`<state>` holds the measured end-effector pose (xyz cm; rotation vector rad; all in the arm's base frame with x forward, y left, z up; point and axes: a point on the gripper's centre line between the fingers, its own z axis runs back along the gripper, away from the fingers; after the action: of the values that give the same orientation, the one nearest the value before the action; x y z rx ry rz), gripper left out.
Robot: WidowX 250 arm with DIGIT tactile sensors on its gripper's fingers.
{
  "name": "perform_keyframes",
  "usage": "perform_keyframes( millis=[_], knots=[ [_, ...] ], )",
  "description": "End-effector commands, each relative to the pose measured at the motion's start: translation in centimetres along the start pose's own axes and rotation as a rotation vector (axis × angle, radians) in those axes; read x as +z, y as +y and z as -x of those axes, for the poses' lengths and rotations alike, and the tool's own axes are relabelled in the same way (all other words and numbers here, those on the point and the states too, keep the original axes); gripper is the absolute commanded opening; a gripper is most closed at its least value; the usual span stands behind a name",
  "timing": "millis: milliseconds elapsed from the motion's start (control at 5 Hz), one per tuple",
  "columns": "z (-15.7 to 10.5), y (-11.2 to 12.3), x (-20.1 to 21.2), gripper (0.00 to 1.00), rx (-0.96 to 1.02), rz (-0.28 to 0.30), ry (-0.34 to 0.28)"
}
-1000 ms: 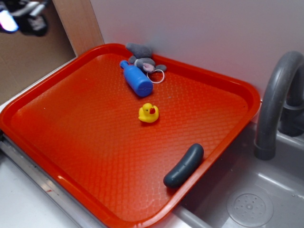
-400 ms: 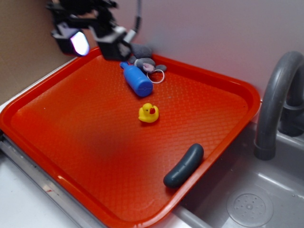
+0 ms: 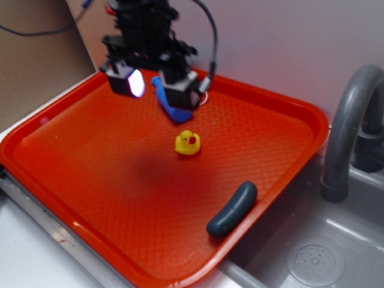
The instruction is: Grab the yellow duck.
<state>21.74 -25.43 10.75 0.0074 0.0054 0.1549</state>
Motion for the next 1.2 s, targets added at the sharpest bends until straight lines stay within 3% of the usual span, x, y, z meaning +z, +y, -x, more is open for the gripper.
perform_keyframes(
  millis=[0,600,800,1000],
  knots=[
    [-1.1,-2.5,-2.0,1.0,-0.049,0.034,-0.026],
    [-1.1,-2.3,-6.4,1.0,-0.047,-0.061,0.051],
    [-0.6,-2.3,-6.4,0.0,-0.055,-0.086,0.038],
    [-0.3,-1.4,-4.8,0.0,-0.071,-0.068,-0.006]
  ],
)
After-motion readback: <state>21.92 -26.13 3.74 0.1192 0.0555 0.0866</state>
